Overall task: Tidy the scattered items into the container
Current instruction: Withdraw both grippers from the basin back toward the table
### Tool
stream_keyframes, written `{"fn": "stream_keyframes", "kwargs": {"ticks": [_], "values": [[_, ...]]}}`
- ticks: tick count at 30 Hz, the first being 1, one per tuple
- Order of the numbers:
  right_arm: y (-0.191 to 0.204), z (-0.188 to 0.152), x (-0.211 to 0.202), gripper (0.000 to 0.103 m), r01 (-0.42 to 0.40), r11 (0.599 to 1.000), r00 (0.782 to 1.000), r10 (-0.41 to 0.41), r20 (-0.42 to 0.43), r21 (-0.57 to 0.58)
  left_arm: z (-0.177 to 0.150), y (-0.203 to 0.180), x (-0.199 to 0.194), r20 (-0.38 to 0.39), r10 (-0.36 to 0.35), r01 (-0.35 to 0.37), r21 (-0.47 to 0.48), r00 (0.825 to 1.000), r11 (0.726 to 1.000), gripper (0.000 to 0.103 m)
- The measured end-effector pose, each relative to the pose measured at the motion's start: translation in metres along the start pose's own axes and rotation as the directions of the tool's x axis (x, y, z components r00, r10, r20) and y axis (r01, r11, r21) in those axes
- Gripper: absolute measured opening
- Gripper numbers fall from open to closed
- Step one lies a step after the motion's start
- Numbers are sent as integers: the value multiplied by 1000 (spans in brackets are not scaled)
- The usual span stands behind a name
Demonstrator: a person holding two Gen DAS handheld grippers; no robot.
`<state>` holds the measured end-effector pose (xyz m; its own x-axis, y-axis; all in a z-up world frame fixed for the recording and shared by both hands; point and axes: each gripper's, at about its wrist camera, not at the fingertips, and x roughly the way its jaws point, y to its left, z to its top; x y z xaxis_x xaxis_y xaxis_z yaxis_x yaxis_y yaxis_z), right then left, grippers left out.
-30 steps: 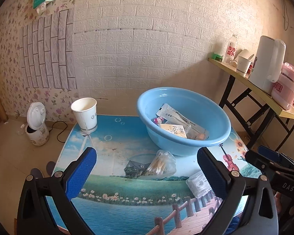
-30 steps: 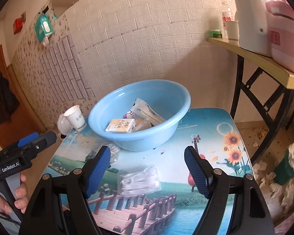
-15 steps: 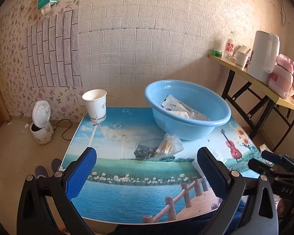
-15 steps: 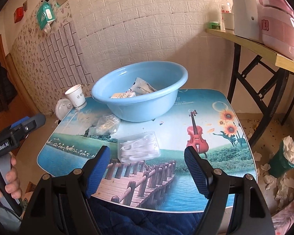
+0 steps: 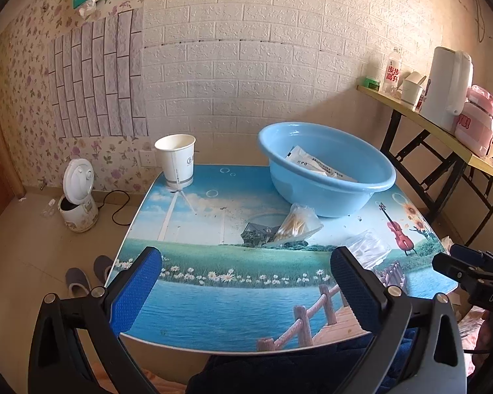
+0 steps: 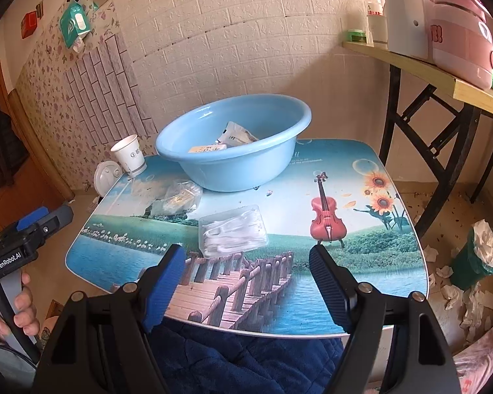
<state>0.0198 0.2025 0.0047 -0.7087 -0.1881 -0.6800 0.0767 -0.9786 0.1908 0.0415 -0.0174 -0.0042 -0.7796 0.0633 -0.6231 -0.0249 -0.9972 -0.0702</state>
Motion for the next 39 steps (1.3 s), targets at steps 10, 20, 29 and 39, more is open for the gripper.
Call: {"fn": "stream_keyframes", "kwargs": {"ticks": [10, 20, 29, 39], "values": [[-4, -4, 0, 79, -3, 1000, 1000, 3, -17, 19, -11, 5, 0, -24, 9, -10, -4, 1000, 1000, 103], [-5, -4, 0, 79, 2, 1000, 1000, -1, -16, 22, -11, 5, 1, -22, 8, -8, -6, 1000, 1000, 103], [-6, -5, 2, 79, 4, 1000, 1000, -4, -21, 26, -11, 6, 2, -24, 11, -11, -8, 1000, 1000, 103], [-7, -6, 4, 79, 2, 1000, 1000, -1, -24, 31, -11, 6, 3, -24, 12, -13, -7, 1000, 1000, 103]]}}
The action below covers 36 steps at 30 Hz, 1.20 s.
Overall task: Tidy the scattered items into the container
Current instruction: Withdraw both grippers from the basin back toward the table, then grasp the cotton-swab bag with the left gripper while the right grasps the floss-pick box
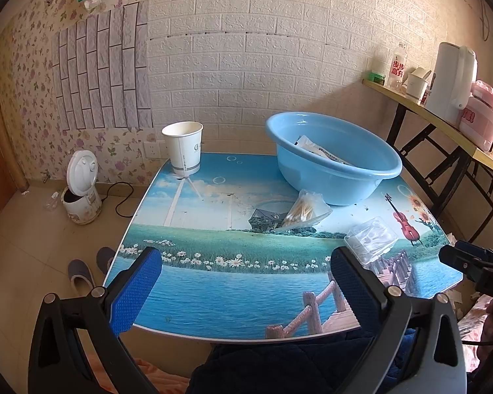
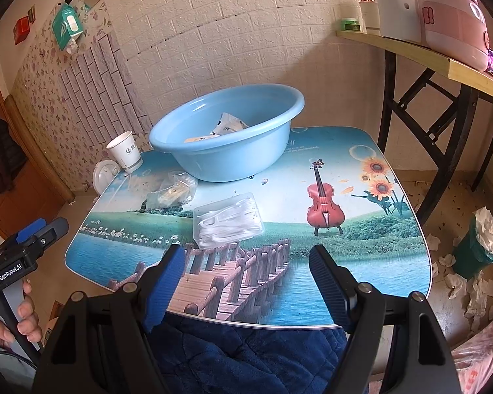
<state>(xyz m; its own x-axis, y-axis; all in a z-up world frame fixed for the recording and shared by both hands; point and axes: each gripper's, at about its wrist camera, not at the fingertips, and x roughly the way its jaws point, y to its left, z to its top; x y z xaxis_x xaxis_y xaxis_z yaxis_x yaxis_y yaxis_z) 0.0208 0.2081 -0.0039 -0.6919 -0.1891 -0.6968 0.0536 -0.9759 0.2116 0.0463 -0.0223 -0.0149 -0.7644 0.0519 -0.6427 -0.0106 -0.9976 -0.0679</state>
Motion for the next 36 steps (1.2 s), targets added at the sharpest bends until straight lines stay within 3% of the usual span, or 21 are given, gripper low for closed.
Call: {"fn": "stream_keyframes", "kwargs": {"ticks": [20, 36], "values": [[-7, -2, 12, 79, -9, 1000, 1000, 10, -29, 12, -3, -2, 13, -28, 5, -5, 12, 1000, 1000, 103], [8, 2, 57, 80, -21, 999, 994, 17, -106, -40, -4, -5, 41, -72, -27, 29, 18, 997, 999, 103]]}}
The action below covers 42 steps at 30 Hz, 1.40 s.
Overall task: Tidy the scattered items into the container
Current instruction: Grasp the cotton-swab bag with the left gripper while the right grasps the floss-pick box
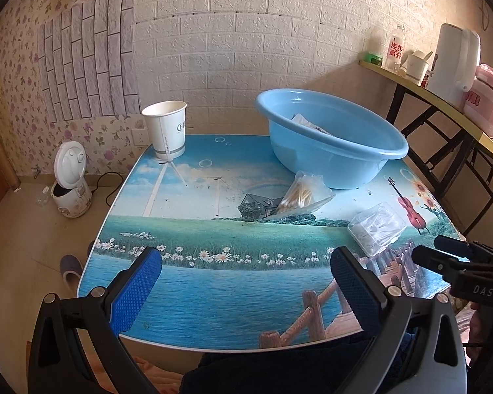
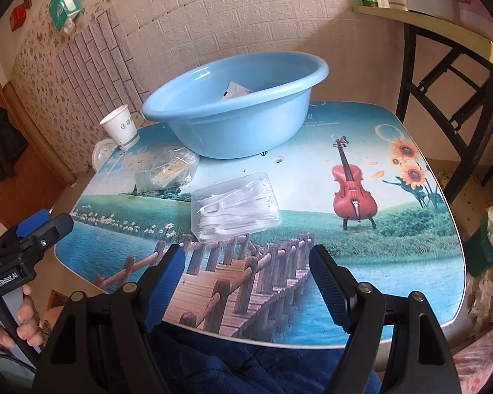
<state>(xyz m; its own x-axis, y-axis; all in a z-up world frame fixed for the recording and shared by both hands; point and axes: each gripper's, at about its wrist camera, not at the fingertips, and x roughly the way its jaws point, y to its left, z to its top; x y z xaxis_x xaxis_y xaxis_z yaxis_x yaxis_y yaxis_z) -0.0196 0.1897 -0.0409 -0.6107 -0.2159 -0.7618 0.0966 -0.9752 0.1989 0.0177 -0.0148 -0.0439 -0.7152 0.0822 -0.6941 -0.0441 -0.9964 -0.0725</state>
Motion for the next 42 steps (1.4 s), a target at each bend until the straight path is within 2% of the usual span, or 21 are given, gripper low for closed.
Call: {"fn": "stream_keyframes", "kwargs": {"ticks": [7, 12, 21, 23, 25, 37, 42], "values": [[3, 5, 21, 80, -9, 1000, 1000, 9, -18, -11, 0, 1, 12, -24, -14, 14, -6, 1000, 1000, 103], [-2, 9, 31, 84, -18, 1000, 999, 19, -26, 20, 0, 2, 23, -42, -26, 26, -18, 999, 1000, 103], [2, 14, 46, 84, 4, 1000, 999, -4, -36, 2, 3, 5, 35, -50, -39, 37, -31, 998, 999, 103], [4, 15, 50, 98, 5, 1000, 999, -5, -48, -4, 3, 6, 37, -48, -41, 39, -37, 998, 999, 103], [5, 15, 51, 102, 6, 1000, 999, -6, -45, -9, 4, 7, 38, -45, -42, 41, -41, 998, 998, 103], [9, 23, 66, 102, 72, 996, 996, -74, -52, -55, 8, 6, 44, -38, -73, 71, -45, 997, 996, 103], [12, 25, 72, 102, 71, 995, 995, -75, -62, -70, 13, -4, 51, -42, -89, 88, -24, 995, 996, 103]]}}
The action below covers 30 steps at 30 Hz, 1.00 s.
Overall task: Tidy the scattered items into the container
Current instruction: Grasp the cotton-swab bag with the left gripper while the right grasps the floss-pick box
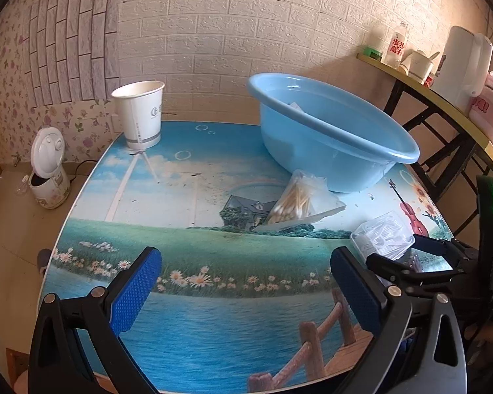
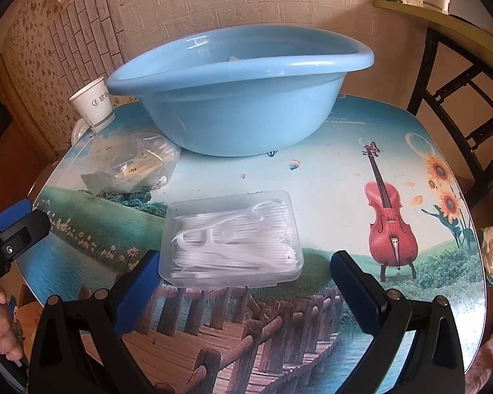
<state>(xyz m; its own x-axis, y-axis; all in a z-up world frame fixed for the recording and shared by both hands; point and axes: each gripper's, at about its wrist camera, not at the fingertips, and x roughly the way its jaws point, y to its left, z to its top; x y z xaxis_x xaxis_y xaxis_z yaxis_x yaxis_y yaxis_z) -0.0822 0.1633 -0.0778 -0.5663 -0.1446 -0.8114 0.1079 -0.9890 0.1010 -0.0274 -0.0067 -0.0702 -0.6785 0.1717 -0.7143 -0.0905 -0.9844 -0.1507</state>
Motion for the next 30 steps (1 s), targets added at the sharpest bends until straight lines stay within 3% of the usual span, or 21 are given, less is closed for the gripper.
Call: {"fn": "stream_keyframes", "kwargs": {"ticks": [9, 13, 22, 27, 30], "values": [[2, 5, 5, 99, 36, 999, 999, -36, 14, -18, 7, -14, 21, -18, -17, 17, 20, 1000, 1000, 103], [-4, 7, 1, 83, 22, 1000, 999, -21, 26, -14, 10, -20, 33, -31, -20, 21, 27, 999, 999, 103], [-22, 6, -2, 83, 37, 999, 999, -37, 32, 15, 21, -33, 61, -46, 1, 3, 72, 999, 997, 103], [-32, 7, -4, 83, 31, 998, 999, -32, 29, 46, 26, -47, 77, -73, 27, -15, 154, 997, 988, 102], [-35, 7, -4, 83, 31, 998, 999, -32, 31, 52, 26, -51, 84, -102, 13, 5, 171, 995, 985, 87]]}}
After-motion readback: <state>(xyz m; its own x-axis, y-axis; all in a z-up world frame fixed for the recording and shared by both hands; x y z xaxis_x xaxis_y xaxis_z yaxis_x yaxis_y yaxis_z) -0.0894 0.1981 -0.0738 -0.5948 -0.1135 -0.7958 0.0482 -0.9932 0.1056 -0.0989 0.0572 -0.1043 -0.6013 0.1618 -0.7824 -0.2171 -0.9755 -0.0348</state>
